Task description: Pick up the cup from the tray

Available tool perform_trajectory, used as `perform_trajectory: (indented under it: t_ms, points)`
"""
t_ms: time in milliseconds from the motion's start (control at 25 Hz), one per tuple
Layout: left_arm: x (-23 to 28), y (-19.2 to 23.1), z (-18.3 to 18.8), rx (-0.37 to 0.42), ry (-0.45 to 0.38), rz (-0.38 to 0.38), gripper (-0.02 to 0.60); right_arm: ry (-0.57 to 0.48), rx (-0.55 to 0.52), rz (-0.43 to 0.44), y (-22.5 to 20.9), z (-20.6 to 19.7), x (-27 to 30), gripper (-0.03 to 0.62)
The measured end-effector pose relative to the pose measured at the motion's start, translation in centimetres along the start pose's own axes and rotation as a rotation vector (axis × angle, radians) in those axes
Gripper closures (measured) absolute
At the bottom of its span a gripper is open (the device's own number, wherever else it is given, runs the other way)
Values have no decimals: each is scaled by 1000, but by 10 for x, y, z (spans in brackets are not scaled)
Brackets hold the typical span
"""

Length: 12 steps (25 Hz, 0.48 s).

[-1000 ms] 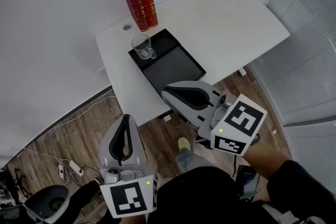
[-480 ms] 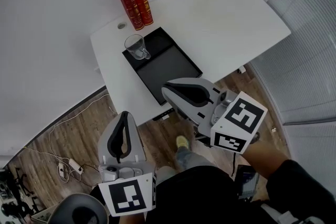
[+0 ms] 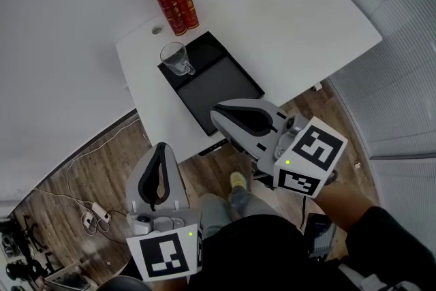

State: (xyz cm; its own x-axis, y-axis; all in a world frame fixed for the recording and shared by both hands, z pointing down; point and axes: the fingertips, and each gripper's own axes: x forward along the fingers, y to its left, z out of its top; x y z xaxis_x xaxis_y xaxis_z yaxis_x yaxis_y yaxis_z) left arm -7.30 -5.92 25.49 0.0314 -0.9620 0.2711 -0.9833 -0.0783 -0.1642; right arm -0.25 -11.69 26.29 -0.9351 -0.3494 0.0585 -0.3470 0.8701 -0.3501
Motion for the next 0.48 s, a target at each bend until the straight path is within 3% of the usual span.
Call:
perform_trajectory:
  t_ms: [480]
  points:
    - [1, 3, 6, -2, -13, 8, 580, 14, -2, 14, 1, 1, 2, 580]
